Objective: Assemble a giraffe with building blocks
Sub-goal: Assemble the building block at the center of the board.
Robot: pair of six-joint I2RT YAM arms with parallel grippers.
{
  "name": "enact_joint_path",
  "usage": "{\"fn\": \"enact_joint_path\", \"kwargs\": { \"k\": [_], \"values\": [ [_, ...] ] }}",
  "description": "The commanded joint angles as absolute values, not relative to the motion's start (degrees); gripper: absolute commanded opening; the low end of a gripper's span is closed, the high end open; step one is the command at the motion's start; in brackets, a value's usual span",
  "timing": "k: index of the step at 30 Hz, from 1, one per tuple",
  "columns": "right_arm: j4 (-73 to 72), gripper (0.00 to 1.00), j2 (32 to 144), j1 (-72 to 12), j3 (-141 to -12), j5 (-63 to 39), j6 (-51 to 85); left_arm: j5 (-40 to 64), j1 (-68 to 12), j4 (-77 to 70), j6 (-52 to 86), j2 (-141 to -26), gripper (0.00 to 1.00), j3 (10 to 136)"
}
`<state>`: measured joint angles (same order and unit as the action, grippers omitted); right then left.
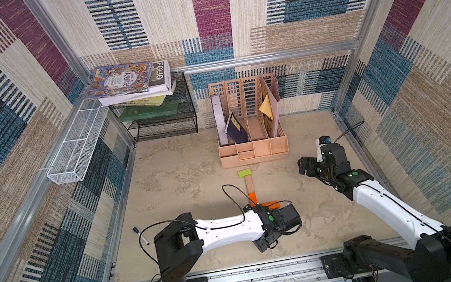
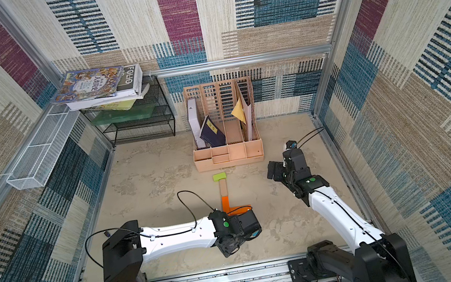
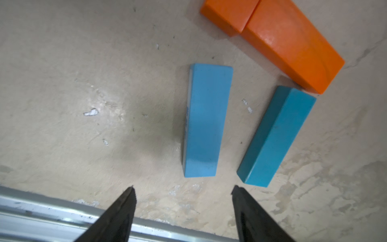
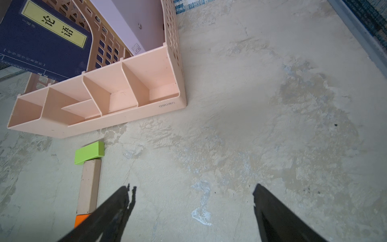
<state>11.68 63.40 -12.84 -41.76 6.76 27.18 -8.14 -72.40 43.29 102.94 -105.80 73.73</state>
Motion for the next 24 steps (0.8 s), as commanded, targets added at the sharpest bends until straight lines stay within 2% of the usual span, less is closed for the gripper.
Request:
{"fn": "enact_joint_path", "kwargs": {
  "k": [1, 8, 19, 24],
  "values": [
    [10.65, 0.95, 63.11, -12.72, -41.57, 6.04, 27.42, -5.73, -71.81, 42.38, 101.25, -107.37, 0.76, 74.47],
    [10.46, 0.95, 63.07, -12.66, -41.45, 5.34, 27.51, -4.37, -71.34, 41.97, 100.55, -110.16, 0.75, 76.35],
    [10.24, 0.94, 62.53, -12.59, -41.26, 4.45, 27.55, -4.36, -70.38, 42.37, 101.56, -110.3, 0.61, 74.98],
    [10.1, 0.93, 62.59, -12.52, -41.21, 4.25, 27.51, -3.69, -69.44, 41.83, 100.73, -111.04, 0.58, 75.18]
  ]
}}
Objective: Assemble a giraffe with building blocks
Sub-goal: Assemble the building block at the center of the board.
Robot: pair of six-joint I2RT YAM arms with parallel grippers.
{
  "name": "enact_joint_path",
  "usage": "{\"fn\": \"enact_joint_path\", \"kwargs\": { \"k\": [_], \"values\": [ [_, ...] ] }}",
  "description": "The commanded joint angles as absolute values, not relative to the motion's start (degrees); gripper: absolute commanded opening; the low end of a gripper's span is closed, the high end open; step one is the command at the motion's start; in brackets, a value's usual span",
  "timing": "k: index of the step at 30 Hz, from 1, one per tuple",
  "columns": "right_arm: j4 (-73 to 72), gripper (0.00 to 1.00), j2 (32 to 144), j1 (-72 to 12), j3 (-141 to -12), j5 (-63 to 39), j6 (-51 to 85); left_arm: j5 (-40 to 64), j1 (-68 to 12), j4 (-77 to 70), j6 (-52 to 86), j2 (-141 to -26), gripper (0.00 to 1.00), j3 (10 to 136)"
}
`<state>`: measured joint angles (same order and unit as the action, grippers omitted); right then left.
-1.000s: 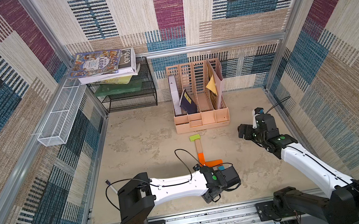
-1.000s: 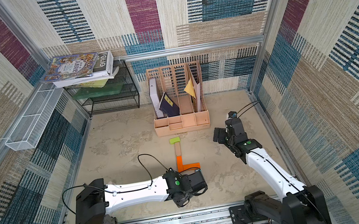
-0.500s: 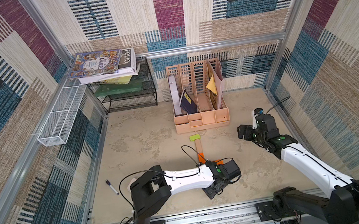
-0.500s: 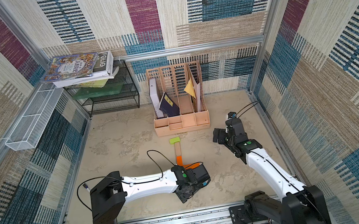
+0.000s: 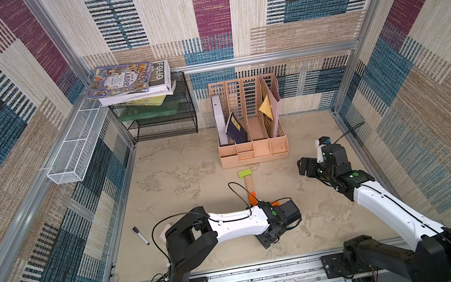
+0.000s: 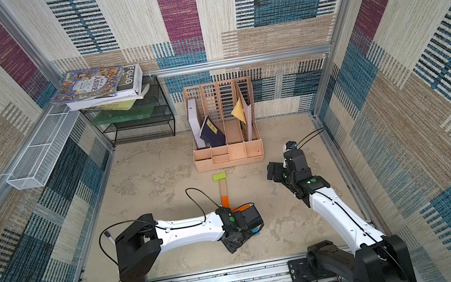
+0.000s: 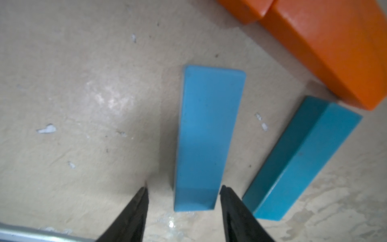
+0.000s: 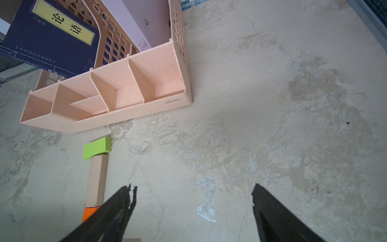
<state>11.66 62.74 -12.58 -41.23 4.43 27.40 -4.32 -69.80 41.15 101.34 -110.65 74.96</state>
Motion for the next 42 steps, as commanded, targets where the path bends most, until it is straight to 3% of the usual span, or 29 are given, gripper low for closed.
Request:
{"fn": "enact_joint_path", "kwargs": {
  "k": [1, 14, 27, 38, 42],
  "values": [
    [10.11, 0.93, 62.58, -12.56, -41.19, 4.15, 27.58, -3.69, -69.3, 42.0, 100.56, -111.27, 0.58, 75.4],
    [10.02, 0.92, 62.67, -12.43, -41.25, 4.38, 27.6, -1.32, -68.91, 41.98, 98.7, -113.12, 0.45, 76.7],
    [10.01, 0.92, 62.58, -12.28, -41.23, 4.39, 27.51, -0.2, -68.97, 40.43, 95.55, -106.9, 0.3, 67.67],
    [10.03, 0.92, 62.65, -12.11, -41.1, 4.48, 27.49, -0.29, -68.6, 44.9, 76.48, -101.98, 0.3, 65.27],
    [9.94, 0.92, 62.76, -11.99, -41.07, 4.59, 27.43, 1.56, -67.92, 44.88, 66.18, -101.57, 0.22, 64.82]
  ]
}}
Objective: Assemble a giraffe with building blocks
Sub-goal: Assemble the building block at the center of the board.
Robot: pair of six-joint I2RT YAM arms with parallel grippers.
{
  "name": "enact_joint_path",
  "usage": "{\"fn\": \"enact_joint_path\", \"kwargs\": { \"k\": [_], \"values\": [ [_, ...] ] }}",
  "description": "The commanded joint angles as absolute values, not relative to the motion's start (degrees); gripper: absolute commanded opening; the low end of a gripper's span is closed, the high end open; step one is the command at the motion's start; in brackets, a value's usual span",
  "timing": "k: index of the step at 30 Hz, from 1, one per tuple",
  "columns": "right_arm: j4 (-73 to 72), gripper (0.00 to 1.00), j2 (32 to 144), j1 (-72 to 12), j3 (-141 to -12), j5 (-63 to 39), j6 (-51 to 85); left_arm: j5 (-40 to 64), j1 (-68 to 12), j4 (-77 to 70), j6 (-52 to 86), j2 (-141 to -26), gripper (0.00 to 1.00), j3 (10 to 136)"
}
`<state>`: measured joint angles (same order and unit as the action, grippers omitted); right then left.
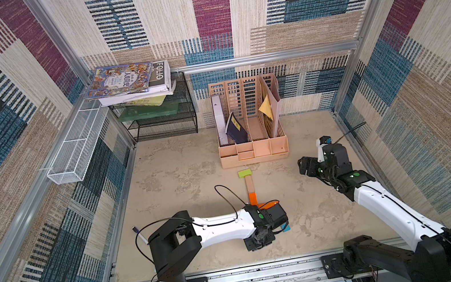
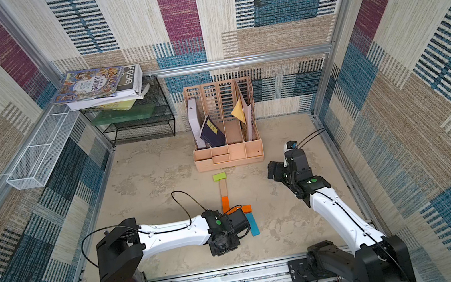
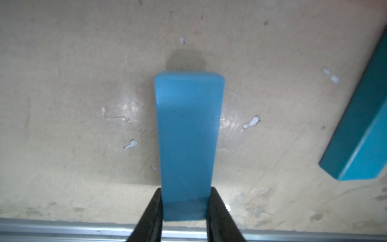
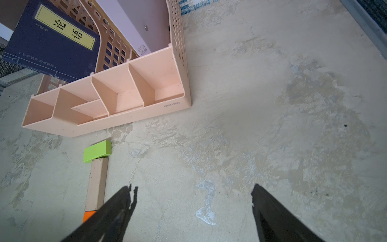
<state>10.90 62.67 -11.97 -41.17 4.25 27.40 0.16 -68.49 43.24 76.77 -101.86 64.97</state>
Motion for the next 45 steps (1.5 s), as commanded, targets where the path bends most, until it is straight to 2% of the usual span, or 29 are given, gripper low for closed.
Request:
{"fn": "enact_joint_path", "kwargs": {
  "k": [1, 6, 11, 25, 26, 27, 30, 39, 43, 44, 45],
  "values": [
    [9.96, 0.92, 62.88, -11.93, -41.07, 4.65, 27.46, 2.16, -67.62, 45.28, 64.49, -101.68, 0.19, 64.8],
    [9.91, 0.93, 63.17, -11.79, -41.13, 4.61, 27.51, 4.88, -66.74, 45.23, 55.95, -103.17, 0.14, 65.39],
    [9.94, 0.93, 63.81, -11.7, -41.24, 4.62, 27.51, 6.93, -65.99, 44.74, 51.18, -105.21, 0.01, 66.85],
    [10.02, 0.93, 63.76, -11.68, -41.31, 4.52, 27.52, 1.95, -64.72, 46.71, 43.97, -104.69, 0.01, 70.22],
    [10.03, 0.93, 63.72, -11.67, -41.31, 4.54, 27.51, 2.32, -64.61, 46.39, 43.39, -104.46, 0.05, 69.93],
    [10.01, 0.93, 63.64, -11.6, -41.33, 4.6, 27.51, 2.68, -64.61, 46.23, 42.84, -104.41, 0.15, 69.72],
    [10.02, 0.93, 63.59, -11.64, -41.24, 4.65, 27.51, 3.2, -64.64, 45.89, 42.09, -104.34, 0.28, 69.16],
    [9.93, 0.93, 63.72, -11.64, -41.23, 4.52, 27.6, 5.11, -64.6, 44.59, 41.81, -104.95, 0.44, 68.04],
    [9.93, 0.93, 63.73, -11.67, -41.22, 4.48, 27.6, 6.07, -64.68, 42.4, 40.94, -103.77, 0.59, 67.25],
    [9.93, 0.93, 63.72, -11.65, -41.22, 4.52, 27.6, 5.91, -64.62, 42.2, 40.73, -103.34, 0.69, 67.22],
    [9.98, 0.93, 63.72, -11.66, -41.19, 4.53, 27.6, 5.82, -64.67, 42.12, 40.53, -102.95, 0.93, 67.35]
  ]
}}
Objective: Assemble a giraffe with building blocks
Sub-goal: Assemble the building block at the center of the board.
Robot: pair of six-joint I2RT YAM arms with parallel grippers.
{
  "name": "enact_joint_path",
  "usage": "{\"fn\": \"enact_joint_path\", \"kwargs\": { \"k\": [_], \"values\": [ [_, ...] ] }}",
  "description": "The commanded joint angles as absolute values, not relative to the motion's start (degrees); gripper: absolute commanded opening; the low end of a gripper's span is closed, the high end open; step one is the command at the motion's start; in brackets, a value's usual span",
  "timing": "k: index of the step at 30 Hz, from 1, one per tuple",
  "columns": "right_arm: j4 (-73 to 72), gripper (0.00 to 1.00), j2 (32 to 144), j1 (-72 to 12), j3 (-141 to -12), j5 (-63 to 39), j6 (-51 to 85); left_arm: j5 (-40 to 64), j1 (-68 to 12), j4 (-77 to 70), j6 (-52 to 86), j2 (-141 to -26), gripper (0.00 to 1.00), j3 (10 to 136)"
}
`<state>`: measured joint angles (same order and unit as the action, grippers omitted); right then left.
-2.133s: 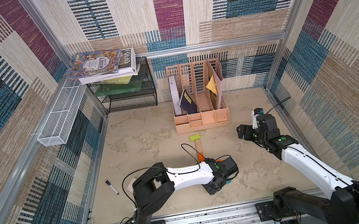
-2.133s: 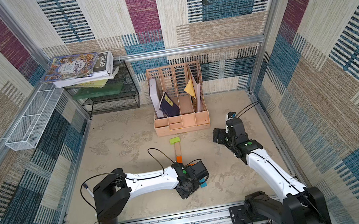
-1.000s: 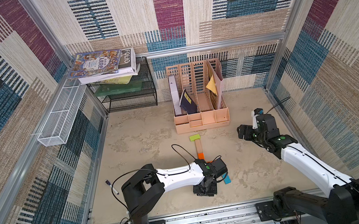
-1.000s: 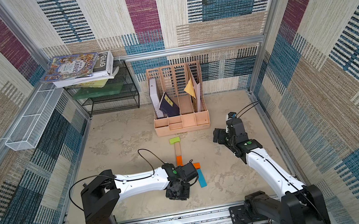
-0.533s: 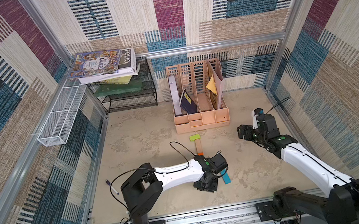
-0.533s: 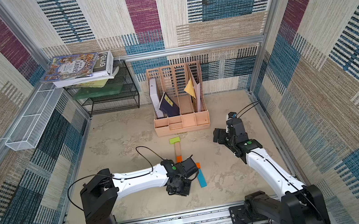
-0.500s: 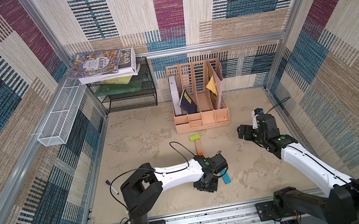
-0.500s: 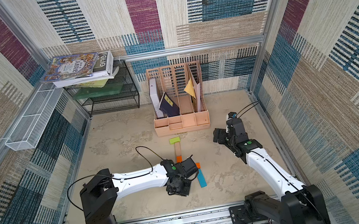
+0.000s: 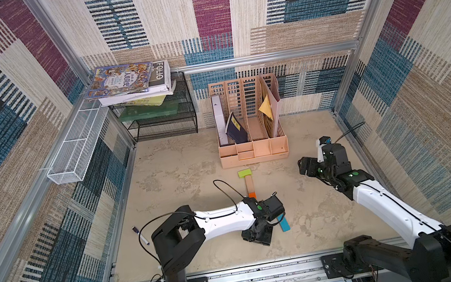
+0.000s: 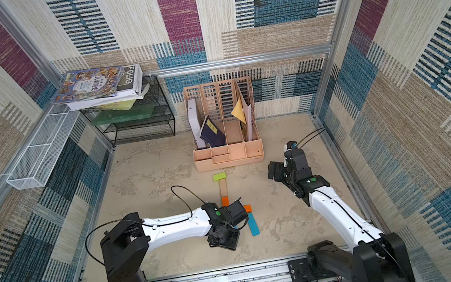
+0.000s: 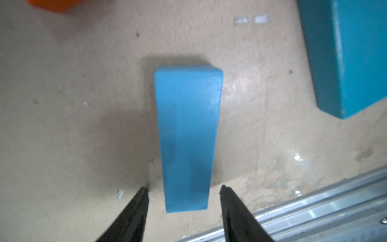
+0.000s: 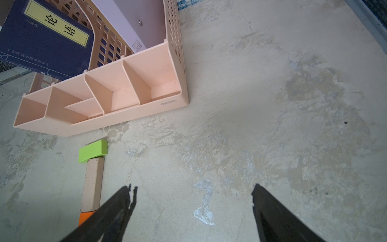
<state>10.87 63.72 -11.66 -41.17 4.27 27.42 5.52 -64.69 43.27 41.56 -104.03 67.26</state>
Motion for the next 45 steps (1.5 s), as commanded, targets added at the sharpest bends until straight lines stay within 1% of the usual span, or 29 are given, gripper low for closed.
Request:
{"fn": "enact_joint_path", "kwargs": {
  "k": [1, 8, 12, 13, 15, 16, 19, 21, 24, 29, 35, 45],
  "values": [
    [9.93, 0.93, 63.74, -11.61, -41.19, 4.46, 27.6, 5.74, -64.6, 42.19, 40.29, -102.63, 0.99, 67.49],
    [9.67, 0.93, 64.01, -11.61, -41.16, 4.09, 27.69, 5.14, -64.63, 43.15, 39.66, -102.55, 0.99, 68.61],
    [9.67, 0.93, 64.07, -11.66, -41.17, 4.08, 27.69, 5.6, -64.66, 43.21, 39.94, -103.73, 0.89, 68.54],
    [9.67, 0.93, 64.08, -11.63, -41.15, 4.07, 27.71, 5.43, -64.68, 43.47, 39.88, -104.22, 0.85, 68.62],
    [9.58, 0.93, 64.11, -11.65, -41.14, 4.09, 27.69, 4.6, -64.63, 44.75, 39.37, -105.56, 0.71, 69.27],
    [9.65, 0.93, 64.09, -11.63, -41.17, 4.13, 27.69, 4.03, -64.71, 45.46, 39.12, -106.4, 0.68, 69.8],
    [9.67, 0.93, 63.92, -11.62, -41.1, 4.02, 27.66, 3.35, -64.77, 45.65, 39.4, -107.3, 0.65, 70.04],
    [9.67, 0.93, 63.9, -11.65, -41.13, 4.05, 27.61, 2.82, -64.78, 45.62, 39.8, -107.49, 0.58, 70.05],
    [9.58, 0.92, 63.97, -11.68, -41.08, 4.04, 27.61, 2.16, -64.84, 45.31, 41.08, -107.07, 0.57, 69.62],
    [9.64, 0.92, 63.9, -11.69, -41.1, 4.04, 27.69, 0.85, -64.87, 45.19, 42.35, -105.53, 0.53, 69.11],
    [9.67, 0.93, 63.55, -11.66, -41.06, 3.79, 27.73, 1.24, -64.86, 44.15, 43.56, -104.77, 0.38, 69.07],
    [9.67, 0.92, 63.11, -11.64, -41.04, 3.68, 27.71, 2.2, -64.97, 43.61, 43.84, -105.79, 0.35, 69.22]
  ]
}}
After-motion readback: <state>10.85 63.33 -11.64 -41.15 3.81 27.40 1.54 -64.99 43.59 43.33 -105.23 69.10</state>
